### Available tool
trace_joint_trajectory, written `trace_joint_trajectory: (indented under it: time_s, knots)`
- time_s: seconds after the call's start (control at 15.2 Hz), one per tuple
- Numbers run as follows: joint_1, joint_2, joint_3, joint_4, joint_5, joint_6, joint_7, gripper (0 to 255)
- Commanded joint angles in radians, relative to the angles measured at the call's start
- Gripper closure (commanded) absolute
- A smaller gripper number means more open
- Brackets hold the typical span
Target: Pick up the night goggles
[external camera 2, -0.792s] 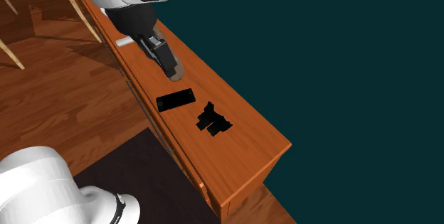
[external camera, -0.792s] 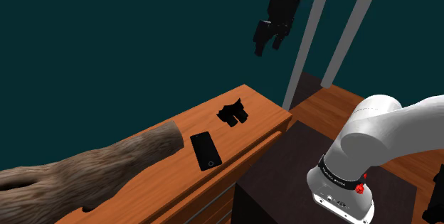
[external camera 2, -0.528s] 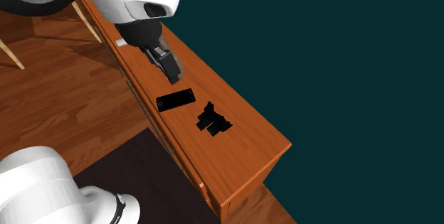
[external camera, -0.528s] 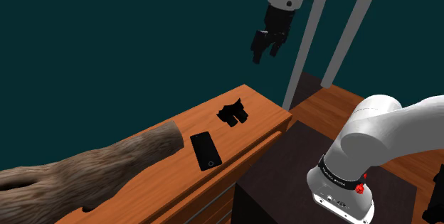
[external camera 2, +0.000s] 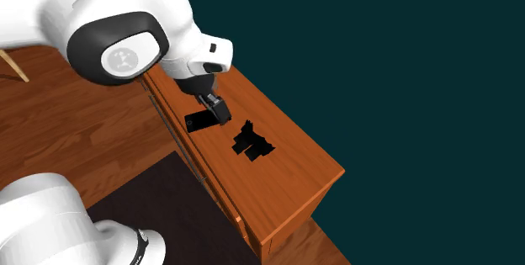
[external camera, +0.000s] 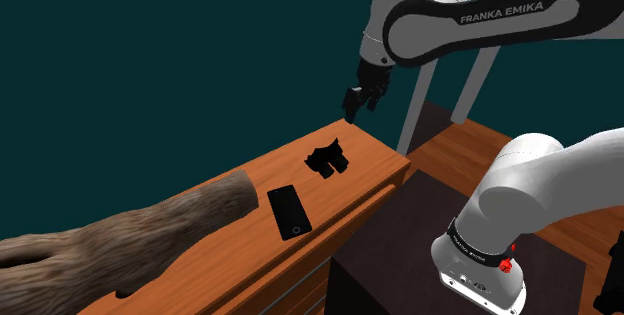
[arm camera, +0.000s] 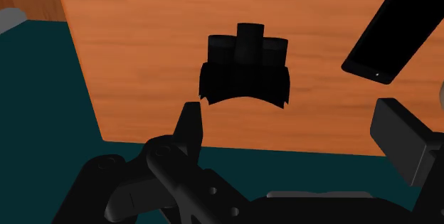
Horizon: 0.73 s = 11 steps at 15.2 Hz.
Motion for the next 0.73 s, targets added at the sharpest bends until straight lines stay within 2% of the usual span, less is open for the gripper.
trace_joint_trajectory:
  time_s: [0.0, 0.33, 0.66]
  knots:
    - [0.002, 0.036, 0.013, -0.044, 0.000, 0.080, 0.005, 0]
    - [-0.007, 0.162, 0.033, -0.130, -0.014, 0.286, 0.007, 0]
    - [-0.034, 0.344, 0.060, -0.177, -0.049, 0.508, 0.023, 0]
